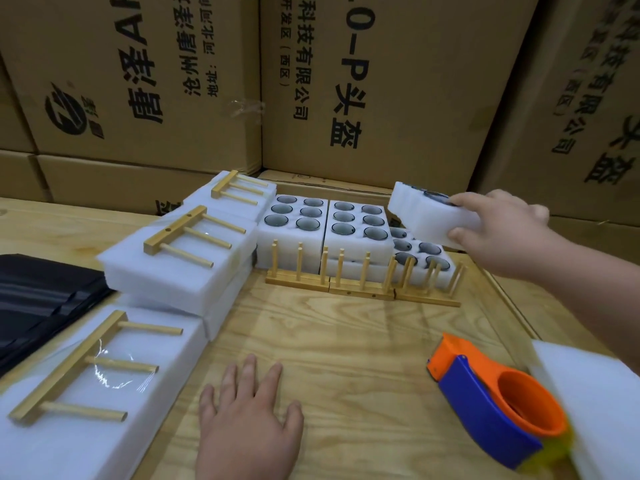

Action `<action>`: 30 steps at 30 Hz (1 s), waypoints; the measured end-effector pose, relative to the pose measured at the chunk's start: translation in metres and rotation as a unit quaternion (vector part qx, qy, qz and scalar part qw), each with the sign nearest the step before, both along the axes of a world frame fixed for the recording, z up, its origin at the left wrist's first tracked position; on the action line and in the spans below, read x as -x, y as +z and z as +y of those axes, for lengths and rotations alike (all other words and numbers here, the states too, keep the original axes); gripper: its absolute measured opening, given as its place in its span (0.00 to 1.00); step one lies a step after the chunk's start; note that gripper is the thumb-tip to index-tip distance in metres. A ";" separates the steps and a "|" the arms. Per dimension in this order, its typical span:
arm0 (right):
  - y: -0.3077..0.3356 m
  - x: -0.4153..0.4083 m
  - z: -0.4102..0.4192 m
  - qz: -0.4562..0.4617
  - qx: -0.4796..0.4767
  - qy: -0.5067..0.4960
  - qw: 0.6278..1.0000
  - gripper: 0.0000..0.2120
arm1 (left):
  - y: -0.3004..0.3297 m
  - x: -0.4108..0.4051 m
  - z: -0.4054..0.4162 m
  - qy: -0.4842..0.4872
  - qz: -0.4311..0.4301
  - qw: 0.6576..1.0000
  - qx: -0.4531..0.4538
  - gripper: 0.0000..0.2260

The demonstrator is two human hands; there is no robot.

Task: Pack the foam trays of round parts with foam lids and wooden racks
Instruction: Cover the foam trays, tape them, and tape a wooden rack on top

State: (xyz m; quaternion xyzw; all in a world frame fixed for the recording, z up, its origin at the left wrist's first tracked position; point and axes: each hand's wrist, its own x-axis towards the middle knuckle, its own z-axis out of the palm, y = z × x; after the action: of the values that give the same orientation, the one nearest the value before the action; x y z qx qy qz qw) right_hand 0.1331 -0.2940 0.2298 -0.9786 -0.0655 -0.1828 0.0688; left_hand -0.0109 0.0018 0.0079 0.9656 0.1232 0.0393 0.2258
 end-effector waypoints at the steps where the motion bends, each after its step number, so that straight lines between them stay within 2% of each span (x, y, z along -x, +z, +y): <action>1: 0.003 0.015 0.003 0.004 -0.003 0.010 1.000 0.22 | 0.000 -0.001 0.000 -0.003 -0.004 1.000 0.011 0.34; 6: 0.015 0.087 0.017 0.041 -0.025 0.063 0.997 0.21 | 0.000 -0.004 0.003 -0.006 -0.012 1.000 0.027 0.33; 11: 0.013 0.140 0.028 0.099 -0.017 0.112 0.989 0.22 | -0.003 0.003 0.002 -0.005 -0.019 1.000 0.001 0.33; 14: -0.009 0.164 0.037 0.117 -0.030 0.140 0.983 0.18 | -0.003 0.004 0.002 -0.003 -0.017 1.000 -0.010 0.33; 17: -0.046 0.182 0.045 0.100 0.014 0.157 0.982 0.21 | -0.004 0.004 0.001 -0.001 -0.015 1.000 -0.020 0.34; 21: -0.091 0.205 0.070 0.114 0.063 0.128 0.983 0.24 | -0.006 0.008 0.001 0.004 -0.019 0.999 -0.030 0.32; 24: -0.116 0.218 0.081 0.110 0.046 0.132 0.984 0.28 | -0.007 0.009 0.000 0.002 -0.018 0.999 -0.036 0.31; 27: -0.131 0.223 0.079 0.095 0.043 0.119 0.987 0.29 | -0.007 0.011 -0.002 0.004 -0.015 0.999 -0.047 0.32; 30: -0.130 0.223 0.080 0.136 0.073 0.149 0.977 0.26 | -0.008 0.012 -0.001 0.005 -0.015 0.998 -0.054 0.32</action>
State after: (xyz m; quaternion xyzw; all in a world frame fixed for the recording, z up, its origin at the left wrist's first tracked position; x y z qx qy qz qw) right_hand -0.0903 -0.2145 0.0993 -0.9758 -0.2141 -0.0308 0.0319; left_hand -0.0227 0.0009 -0.0003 0.9751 0.1221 0.0612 0.1749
